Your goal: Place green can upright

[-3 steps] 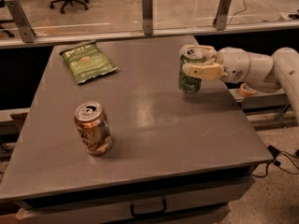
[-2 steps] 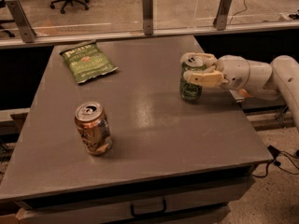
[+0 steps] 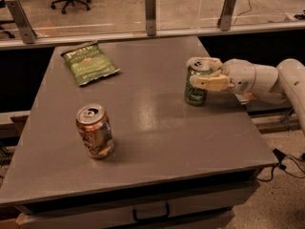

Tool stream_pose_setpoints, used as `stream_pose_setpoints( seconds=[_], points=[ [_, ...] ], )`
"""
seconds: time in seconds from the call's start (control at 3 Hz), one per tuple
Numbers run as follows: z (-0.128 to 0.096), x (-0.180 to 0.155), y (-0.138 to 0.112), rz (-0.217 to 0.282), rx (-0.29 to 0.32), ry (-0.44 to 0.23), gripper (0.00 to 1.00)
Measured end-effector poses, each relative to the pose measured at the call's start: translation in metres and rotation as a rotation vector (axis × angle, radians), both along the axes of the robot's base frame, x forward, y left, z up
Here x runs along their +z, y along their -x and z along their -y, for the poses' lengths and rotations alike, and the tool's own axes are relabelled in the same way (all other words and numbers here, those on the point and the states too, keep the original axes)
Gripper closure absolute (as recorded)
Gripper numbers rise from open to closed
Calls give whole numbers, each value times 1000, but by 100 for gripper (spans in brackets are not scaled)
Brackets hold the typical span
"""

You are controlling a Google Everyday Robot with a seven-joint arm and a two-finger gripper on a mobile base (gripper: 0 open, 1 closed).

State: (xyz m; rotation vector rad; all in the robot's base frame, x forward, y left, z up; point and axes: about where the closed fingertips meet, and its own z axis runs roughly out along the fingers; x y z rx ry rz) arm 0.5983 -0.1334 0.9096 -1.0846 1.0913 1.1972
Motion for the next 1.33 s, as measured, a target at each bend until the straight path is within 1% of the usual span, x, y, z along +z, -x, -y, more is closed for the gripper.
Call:
stream_pose_setpoints(
  seconds=[0.33, 0.67, 1.0, 1.33],
  points=[
    [4, 0, -3, -3, -2, 16, 13],
    [11, 6, -6, 3, -9, 38, 0],
    [35, 38, -7, 54, -48, 111, 0],
    [104, 101, 2, 137, -250, 266, 0]
  ],
)
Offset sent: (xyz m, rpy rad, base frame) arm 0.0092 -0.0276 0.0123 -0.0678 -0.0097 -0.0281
